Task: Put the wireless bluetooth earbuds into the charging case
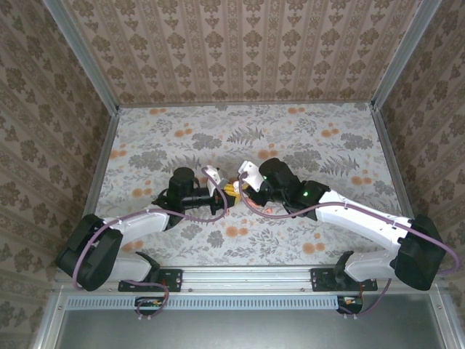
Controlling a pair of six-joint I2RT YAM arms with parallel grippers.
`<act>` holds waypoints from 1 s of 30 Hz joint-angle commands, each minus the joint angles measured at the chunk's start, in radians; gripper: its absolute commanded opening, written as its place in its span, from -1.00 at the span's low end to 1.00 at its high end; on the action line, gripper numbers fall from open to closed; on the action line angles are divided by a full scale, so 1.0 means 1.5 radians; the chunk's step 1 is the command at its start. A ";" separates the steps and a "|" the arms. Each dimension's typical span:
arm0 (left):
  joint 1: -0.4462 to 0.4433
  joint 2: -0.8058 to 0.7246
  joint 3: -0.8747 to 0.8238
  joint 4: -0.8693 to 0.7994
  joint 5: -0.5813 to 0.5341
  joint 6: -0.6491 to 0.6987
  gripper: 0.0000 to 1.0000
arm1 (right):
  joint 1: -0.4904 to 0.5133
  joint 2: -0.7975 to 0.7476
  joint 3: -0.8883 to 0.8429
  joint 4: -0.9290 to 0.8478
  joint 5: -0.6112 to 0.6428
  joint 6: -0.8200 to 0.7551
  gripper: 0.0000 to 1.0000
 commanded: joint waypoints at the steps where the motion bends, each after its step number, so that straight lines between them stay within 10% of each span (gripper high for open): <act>1: -0.001 -0.025 0.013 0.016 -0.003 -0.005 -0.86 | 0.007 0.014 0.020 -0.062 0.036 -0.028 -0.57; 30: -0.001 -0.044 0.014 0.011 -0.011 -0.003 -0.87 | 0.038 0.011 0.026 -0.059 -0.021 -0.018 -0.45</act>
